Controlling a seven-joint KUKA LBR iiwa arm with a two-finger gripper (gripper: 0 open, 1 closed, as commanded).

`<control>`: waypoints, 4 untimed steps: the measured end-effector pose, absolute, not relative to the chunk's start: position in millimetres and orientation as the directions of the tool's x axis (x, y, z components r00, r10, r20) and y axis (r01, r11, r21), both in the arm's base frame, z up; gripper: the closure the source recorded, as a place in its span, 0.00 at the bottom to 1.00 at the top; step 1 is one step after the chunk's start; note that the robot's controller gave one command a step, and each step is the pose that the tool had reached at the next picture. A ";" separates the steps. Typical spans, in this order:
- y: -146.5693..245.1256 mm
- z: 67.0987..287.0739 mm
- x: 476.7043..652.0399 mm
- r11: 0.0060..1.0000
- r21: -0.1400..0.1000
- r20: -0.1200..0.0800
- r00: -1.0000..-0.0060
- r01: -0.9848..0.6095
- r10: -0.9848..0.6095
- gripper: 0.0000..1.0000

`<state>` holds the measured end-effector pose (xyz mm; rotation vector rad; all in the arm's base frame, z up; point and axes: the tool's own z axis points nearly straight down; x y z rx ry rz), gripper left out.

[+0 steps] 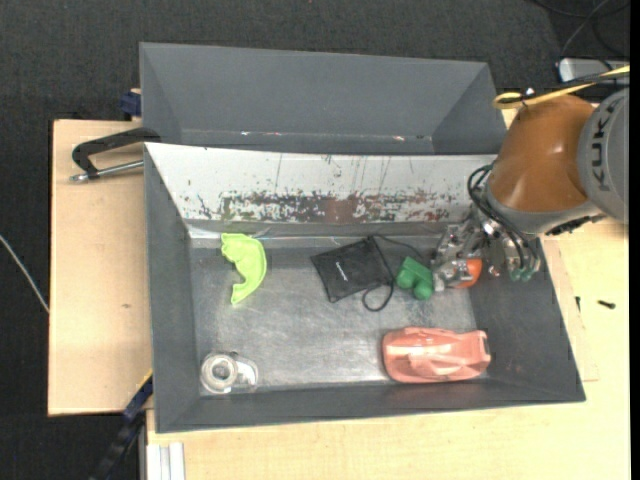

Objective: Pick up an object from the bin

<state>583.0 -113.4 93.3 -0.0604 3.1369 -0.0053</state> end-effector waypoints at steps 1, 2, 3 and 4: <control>-113.4 93.3 583.1 0.999 -0.004 -0.004 -0.999 -0.038 -0.038 1.00; -113.4 93.3 583.1 0.999 -0.004 -0.004 -0.999 -0.038 -0.038 1.00; -113.4 93.3 583.1 0.999 -0.004 -0.004 -0.999 -0.038 -0.038 1.00; -99.6 114.0 571.4 0.982 0.000 0.000 -0.982 -0.191 -0.191 1.00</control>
Offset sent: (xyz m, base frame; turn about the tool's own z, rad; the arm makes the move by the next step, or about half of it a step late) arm 0.0000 0.0000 0.0000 0.0000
